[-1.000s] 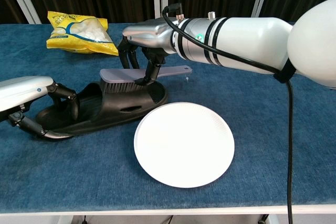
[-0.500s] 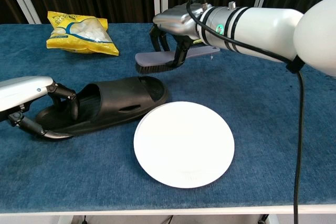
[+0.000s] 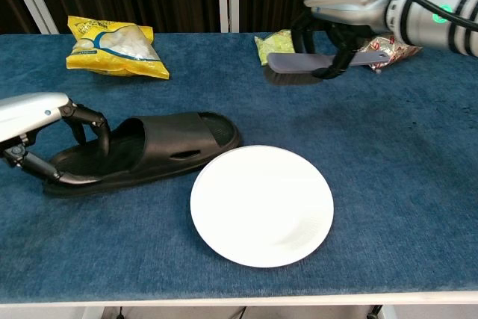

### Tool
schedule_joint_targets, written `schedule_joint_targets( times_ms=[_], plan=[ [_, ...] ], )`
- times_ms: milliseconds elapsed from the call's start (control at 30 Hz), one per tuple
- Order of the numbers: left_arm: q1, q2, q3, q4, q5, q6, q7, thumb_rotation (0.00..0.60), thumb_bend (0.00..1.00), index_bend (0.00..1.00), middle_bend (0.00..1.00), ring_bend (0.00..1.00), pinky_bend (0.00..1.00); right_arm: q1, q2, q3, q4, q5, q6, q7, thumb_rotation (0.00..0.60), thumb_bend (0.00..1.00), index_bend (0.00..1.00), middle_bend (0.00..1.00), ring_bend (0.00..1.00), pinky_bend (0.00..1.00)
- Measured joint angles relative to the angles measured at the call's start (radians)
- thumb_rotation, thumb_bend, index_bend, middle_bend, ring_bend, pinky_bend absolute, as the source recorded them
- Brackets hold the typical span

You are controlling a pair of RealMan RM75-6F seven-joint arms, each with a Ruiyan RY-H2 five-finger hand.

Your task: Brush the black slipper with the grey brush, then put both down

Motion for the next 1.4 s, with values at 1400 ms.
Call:
schedule_joint_targets(
  times_ms=[1400],
  plan=[
    [0.172, 0.035, -0.098, 0.063, -0.045, 0.284, -0.047, 0.245, 0.05, 0.07, 0.17, 0.16, 0.28, -0.359, -0.089, -0.087, 0.143, -0.221, 0.098, -0.085, 0.600, 0.41, 0.78, 0.60, 0.55, 0.48]
  ],
)
